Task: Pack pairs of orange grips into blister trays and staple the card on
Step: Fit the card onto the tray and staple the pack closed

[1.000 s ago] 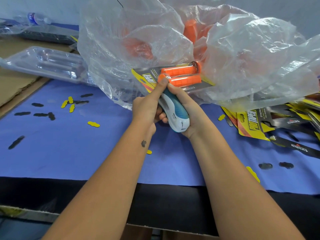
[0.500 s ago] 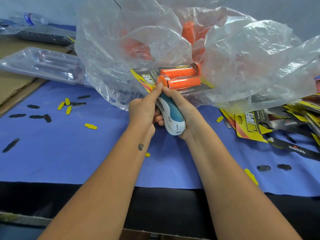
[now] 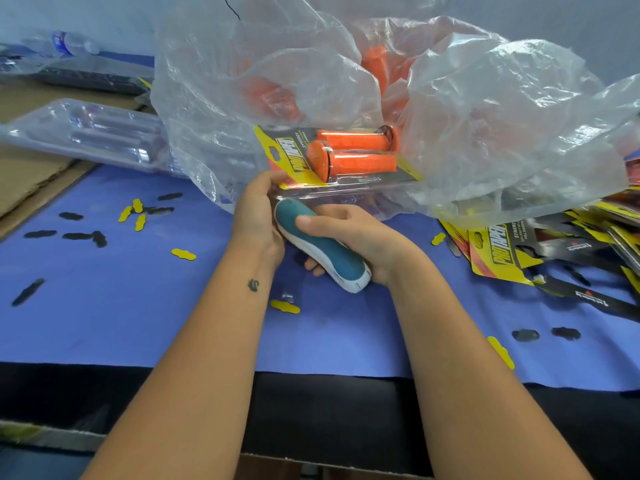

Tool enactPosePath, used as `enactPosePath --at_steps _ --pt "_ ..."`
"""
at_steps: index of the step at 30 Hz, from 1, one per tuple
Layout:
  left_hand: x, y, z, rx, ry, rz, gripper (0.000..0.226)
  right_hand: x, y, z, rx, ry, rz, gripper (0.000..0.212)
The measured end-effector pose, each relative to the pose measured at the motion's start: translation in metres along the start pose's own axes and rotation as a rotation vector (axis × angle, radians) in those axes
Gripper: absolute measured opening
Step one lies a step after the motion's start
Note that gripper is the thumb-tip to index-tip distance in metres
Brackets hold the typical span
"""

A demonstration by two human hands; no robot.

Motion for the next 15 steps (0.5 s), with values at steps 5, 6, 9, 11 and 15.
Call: enactPosePath --at_steps 5,6,9,11,15 --pt "-0.001 0.003 -0.002 0.122 -0.024 0.179 0.046 -0.002 0.005 -0.004 0.007 0.043 -0.155 0.051" --pt "-0.001 0.003 -0.004 0.180 -0.039 0.210 0.046 -0.002 0.008 -0.005 0.064 0.030 -0.224 0.050" --pt "-0.003 0.007 -0.008 0.299 -0.060 0.272 0.032 -0.004 0.015 -0.011 0.136 -0.022 -0.465 0.063" --pt "0.000 0.007 -0.009 0.330 -0.045 0.306 0.021 -0.005 0.016 -0.014 0.112 -0.019 -0.621 0.073" --pt "0.000 0.008 -0.008 0.437 -0.030 0.348 0.029 -0.004 0.020 -0.014 0.086 -0.019 -0.788 0.071"
Point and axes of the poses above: each hand's wrist, its own x-axis away from the middle knuckle, its own y-axis out of the back of the hand, z = x × y, the point moved 1 cm from there along -x, towards the middle knuckle, and after that the axes turned 9 degrees about x, right-handed, at the moved point
